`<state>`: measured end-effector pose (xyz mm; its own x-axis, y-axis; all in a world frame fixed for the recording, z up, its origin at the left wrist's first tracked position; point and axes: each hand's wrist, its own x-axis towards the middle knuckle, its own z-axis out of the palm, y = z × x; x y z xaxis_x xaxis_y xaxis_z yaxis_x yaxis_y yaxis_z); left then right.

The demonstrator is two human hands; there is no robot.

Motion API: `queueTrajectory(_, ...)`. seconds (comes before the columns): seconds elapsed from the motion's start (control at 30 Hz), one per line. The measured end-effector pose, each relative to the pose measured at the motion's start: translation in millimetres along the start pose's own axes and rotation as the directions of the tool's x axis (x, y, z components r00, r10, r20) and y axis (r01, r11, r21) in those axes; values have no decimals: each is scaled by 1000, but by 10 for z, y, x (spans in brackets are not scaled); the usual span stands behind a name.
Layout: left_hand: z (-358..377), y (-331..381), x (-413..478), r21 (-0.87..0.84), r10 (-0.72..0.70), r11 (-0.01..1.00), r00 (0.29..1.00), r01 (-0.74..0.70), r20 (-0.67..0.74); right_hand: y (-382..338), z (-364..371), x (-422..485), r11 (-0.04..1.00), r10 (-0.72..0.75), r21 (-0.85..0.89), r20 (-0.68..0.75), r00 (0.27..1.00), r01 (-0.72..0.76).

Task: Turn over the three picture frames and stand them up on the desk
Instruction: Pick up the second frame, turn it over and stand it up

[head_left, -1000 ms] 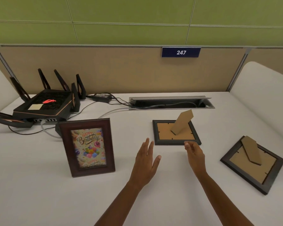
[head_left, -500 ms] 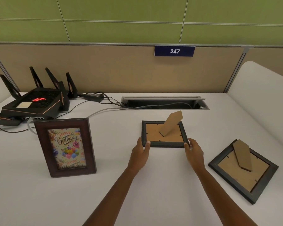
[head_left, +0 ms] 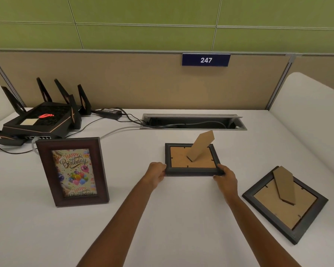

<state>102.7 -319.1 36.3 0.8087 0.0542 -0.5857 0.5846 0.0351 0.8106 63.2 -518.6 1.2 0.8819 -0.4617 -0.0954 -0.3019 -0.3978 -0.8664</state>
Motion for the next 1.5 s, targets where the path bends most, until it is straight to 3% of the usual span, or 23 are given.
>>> queueTrajectory(0.17,80,-69,-73,-161,22,987,997,-9,80,4,-37,8,1000,-13,16,1,1000,13)
queueTrajectory(0.4,154,53,-292,-238,97,970,982,-56,164,-37,-82,-22,997,-75,6,-67,995,76)
queueTrajectory(0.67,209,176,-591,-325,140,941,981,-90,134,-97,-100,-139,890,-323,-356,-48,945,286)
queueTrajectory(0.77,214,195,-686,-270,207,948,971,-169,120,-129,-117,-210,793,-443,-469,-8,896,388)
queueTrajectory(0.83,225,234,-746,-207,250,952,962,-225,107,-157,-112,-264,758,-516,-457,15,856,465)
queueTrajectory(1.0,226,323,-891,-99,370,927,925,-361,88,-255,-89,-407,804,-566,-223,-1,825,551)
queueTrajectory(1.17,74,244,-879,-2,480,877,877,-480,-21,-347,-109,-537,866,-470,161,-53,881,472)
queueTrajectory(1.33,-88,35,-755,171,473,873,878,-456,-73,-493,-170,-613,812,-267,568,158,950,134)
queueTrajectory(1.43,-134,-50,-742,171,452,880,892,-443,-14,-542,-172,-654,702,-199,706,328,923,-99)
queueTrajectory(1.5,-153,-89,-754,140,455,880,890,-453,24,-559,-169,-671,641,-199,746,389,900,-181)
